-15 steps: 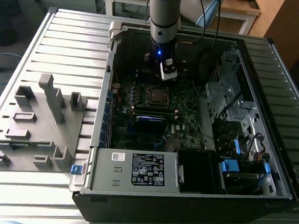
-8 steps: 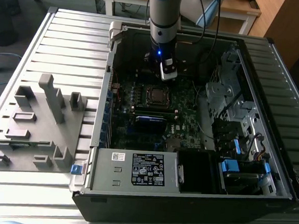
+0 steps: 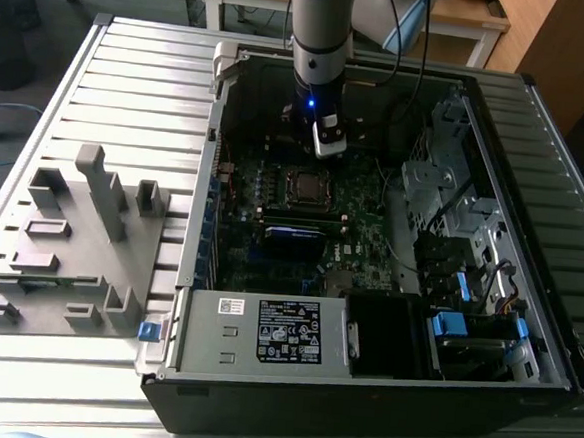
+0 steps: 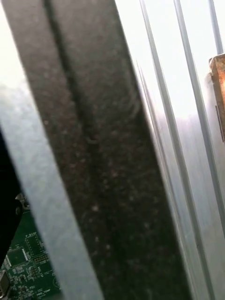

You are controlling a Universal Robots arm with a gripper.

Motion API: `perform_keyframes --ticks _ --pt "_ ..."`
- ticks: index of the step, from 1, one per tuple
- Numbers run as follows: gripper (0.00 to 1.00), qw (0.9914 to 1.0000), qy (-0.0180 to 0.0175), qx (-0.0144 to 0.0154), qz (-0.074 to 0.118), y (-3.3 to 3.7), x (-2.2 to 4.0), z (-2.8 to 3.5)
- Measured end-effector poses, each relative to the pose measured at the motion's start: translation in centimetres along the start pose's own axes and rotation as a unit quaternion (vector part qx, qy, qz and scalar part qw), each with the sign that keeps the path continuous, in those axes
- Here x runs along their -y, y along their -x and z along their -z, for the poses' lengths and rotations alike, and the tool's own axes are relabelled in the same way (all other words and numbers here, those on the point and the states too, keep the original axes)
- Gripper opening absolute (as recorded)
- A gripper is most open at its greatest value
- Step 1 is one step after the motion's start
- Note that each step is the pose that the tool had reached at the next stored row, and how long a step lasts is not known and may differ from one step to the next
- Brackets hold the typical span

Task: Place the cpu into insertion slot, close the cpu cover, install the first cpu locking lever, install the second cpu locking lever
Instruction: 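Install the first cpu locking lever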

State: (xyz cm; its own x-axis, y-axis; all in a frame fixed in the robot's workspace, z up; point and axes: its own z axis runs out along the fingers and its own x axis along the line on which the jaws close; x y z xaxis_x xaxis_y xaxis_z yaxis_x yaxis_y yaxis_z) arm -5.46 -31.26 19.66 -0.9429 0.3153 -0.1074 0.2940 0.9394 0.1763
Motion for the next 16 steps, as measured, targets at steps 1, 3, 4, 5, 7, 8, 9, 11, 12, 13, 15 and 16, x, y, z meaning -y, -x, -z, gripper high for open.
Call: perform_keyframes --ticks 1,3,4,5,7,8,9,11,12,13,15,16 --pt "0.11 1.0 -0.0026 0.0008 0.0 0.0 0.0 0.0" --pt "0.11 0.99997 -0.0074 0.0025 0.001 0.0 0.01 -0.01" --pt "0.11 0.99996 -0.0087 0.0032 0.002 0.0 0.01 -0.04" --pt "0.11 0.99995 -0.0096 0.0036 0.002 0.0 0.01 -0.05" --pt "0.11 0.99993 -0.0111 0.0042 0.002 0.0 0.01 -0.07" --pt "0.11 0.99992 -0.012 0.0046 0.002 -0.01 0.02 -0.08" --pt "0.11 0.9999 -0.0129 0.0049 0.002 -0.01 0.02 -0.09" --pt "0.11 0.99986 -0.0155 0.0059 0.003 -0.01 0.03 -0.11" --pt "0.11 0.99984 -0.0166 0.0064 0.003 -0.02 0.03 -0.14" --pt "0.11 0.99981 -0.0179 0.007 0.003 -0.02 0.03 -0.17" --pt "0.11 0.99976 -0.0202 0.008 0.004 -0.02 0.04 -0.2" --pt "0.11 0.99975 -0.0205 0.008 0.004 -0.02 0.04 -0.2"
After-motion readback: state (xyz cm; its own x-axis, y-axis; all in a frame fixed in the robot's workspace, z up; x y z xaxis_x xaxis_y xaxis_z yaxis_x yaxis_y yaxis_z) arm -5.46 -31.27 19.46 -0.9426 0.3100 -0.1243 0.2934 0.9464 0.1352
